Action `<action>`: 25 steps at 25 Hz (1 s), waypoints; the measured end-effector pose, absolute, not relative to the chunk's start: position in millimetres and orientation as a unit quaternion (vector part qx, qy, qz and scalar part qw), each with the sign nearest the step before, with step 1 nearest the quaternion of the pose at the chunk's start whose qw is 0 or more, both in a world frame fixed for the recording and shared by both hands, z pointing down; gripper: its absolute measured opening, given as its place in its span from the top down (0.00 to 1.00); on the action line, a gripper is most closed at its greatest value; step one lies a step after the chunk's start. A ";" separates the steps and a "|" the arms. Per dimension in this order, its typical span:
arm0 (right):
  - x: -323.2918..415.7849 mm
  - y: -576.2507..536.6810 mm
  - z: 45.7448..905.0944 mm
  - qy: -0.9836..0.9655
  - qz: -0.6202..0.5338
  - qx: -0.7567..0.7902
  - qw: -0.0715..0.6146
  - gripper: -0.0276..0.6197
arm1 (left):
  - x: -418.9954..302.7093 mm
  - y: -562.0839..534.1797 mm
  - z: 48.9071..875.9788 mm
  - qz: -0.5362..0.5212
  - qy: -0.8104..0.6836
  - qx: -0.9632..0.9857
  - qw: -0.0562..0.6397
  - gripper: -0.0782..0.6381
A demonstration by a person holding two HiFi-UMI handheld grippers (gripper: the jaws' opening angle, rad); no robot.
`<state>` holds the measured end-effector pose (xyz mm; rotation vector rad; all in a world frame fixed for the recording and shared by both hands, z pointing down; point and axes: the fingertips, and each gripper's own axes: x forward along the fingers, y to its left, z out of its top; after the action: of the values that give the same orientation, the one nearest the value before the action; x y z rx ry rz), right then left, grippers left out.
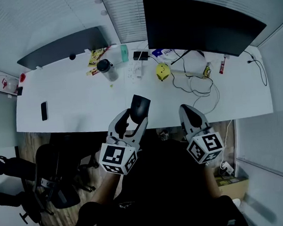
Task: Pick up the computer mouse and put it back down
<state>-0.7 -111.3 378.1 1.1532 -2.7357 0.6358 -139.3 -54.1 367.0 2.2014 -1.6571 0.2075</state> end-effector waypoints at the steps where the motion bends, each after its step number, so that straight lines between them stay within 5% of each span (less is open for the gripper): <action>1: -0.8 -112.3 377.0 -0.900 0.208 0.380 0.052 0.96 | -139.5 -55.3 365.5 0.073 -0.588 0.784 0.186 0.54; 25: 46.3 -124.4 371.1 -0.869 0.205 0.448 0.050 0.96 | -88.4 -108.4 379.3 0.083 -0.521 0.828 0.191 0.54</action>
<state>46.3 -124.4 371.1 1.3644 -2.6449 0.6244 -88.4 -108.4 379.3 2.3255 -1.4647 0.2322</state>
